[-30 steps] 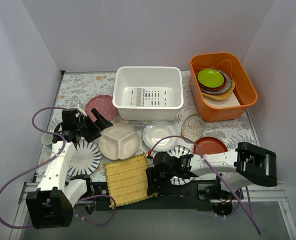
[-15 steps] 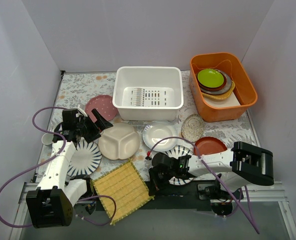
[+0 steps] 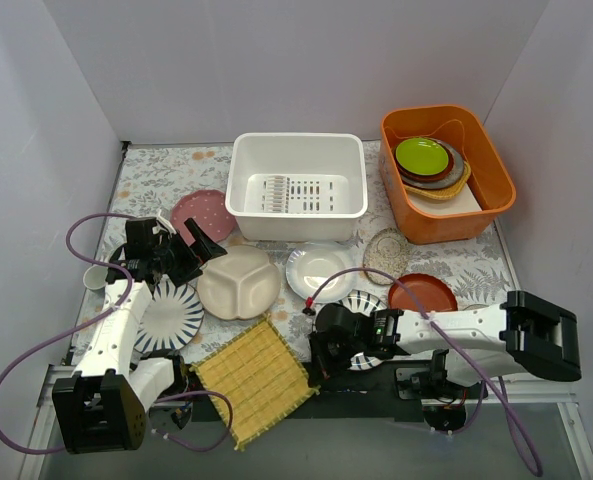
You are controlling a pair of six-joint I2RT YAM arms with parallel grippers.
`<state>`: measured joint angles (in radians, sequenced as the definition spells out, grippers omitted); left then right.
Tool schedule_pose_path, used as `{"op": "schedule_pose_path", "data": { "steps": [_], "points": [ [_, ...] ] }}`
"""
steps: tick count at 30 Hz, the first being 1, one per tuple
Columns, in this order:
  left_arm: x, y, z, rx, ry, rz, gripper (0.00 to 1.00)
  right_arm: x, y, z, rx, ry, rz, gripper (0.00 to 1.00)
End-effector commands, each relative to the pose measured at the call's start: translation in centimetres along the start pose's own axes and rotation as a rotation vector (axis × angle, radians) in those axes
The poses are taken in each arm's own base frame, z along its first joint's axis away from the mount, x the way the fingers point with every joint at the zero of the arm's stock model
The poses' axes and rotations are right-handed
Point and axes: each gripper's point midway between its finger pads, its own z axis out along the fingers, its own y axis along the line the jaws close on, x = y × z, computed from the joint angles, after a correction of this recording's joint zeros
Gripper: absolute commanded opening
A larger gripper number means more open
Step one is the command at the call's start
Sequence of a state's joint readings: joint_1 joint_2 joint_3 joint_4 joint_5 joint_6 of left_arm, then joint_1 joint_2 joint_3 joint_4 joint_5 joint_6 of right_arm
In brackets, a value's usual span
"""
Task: Place the plates into the plastic bin on the countertop
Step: Pick up the plate from the corner of the board.
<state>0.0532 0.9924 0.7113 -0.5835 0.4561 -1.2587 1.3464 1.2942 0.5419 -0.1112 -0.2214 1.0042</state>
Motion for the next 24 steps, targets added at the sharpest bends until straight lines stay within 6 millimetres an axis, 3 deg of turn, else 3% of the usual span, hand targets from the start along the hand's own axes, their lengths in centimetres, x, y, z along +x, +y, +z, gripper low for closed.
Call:
{"op": "schedule_pose_path", "data": {
  "steps": [1, 9, 18, 21, 24],
  "points": [
    [-0.1, -1.3, -0.7, 0.061, -0.002, 0.050, 0.98, -2.5, 1.2, -2.2, 0.005, -0.126, -0.039, 0.01],
    [1.6, -4.4, -1.8, 0.270, 0.057, 0.116, 0.98, -5.6, -0.1, -5.3, 0.062, -0.238, -0.043, 0.01],
    [3.0, -6.0, -2.5, 0.380, 0.121, 0.140, 0.98, -8.3, -2.3, -7.9, 0.105, -0.323, -0.021, 0.01],
    [3.9, -6.1, -2.5, 0.385, 0.134, 0.141, 0.98, -8.6, -3.3, -8.2, 0.123, -0.334, -0.006, 0.01],
    [6.0, -6.8, -2.1, 0.375, 0.175, 0.159, 0.98, -8.7, -4.3, -8.3, 0.131, -0.348, 0.013, 0.01]
  ]
}}
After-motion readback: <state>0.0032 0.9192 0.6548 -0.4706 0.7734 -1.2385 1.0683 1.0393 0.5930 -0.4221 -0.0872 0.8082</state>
